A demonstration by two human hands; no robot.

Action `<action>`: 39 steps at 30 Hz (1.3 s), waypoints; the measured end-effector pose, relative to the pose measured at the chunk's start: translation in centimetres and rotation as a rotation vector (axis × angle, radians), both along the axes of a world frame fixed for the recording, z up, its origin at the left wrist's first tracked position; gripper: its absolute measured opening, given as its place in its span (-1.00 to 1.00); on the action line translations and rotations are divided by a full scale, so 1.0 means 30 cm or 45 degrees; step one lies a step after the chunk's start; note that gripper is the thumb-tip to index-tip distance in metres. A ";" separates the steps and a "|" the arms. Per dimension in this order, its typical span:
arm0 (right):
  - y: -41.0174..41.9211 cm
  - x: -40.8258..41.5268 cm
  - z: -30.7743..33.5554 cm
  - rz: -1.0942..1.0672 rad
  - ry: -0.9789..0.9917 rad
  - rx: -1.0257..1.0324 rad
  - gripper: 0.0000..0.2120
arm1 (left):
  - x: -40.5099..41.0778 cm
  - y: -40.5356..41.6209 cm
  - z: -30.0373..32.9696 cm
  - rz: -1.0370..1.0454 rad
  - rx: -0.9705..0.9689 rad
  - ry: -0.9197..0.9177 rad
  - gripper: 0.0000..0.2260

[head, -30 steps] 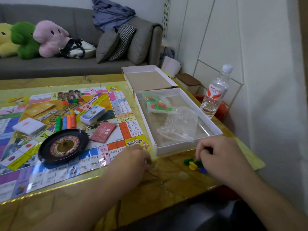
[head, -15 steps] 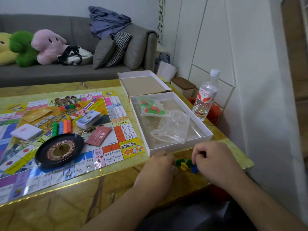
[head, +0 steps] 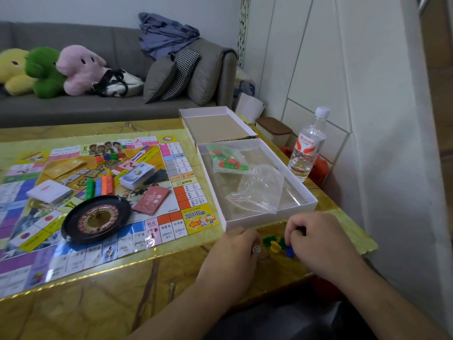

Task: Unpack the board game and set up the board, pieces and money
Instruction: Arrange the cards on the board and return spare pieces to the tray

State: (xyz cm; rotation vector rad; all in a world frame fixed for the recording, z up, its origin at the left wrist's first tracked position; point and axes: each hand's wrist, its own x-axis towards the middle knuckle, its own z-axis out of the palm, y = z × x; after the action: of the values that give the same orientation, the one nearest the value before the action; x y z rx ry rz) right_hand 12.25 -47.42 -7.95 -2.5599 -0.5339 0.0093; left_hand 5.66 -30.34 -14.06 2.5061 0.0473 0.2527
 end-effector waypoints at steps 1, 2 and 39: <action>0.000 0.000 -0.001 0.001 -0.001 -0.002 -0.62 | 0.004 -0.001 -0.002 0.011 0.004 0.001 -0.81; -0.006 -0.002 -0.003 0.002 -0.004 -0.008 -0.61 | 0.007 -0.006 -0.003 0.020 0.009 0.010 -0.82; 0.379 -0.157 0.035 0.340 0.074 -0.192 -0.71 | -0.311 0.469 0.106 0.290 -0.045 -0.167 -0.91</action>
State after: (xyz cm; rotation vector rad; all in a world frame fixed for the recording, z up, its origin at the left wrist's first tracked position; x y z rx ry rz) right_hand 7.55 -36.05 -6.90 -2.6032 -0.8781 0.2253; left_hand -3.66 -16.25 -10.88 2.4425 0.2820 0.5041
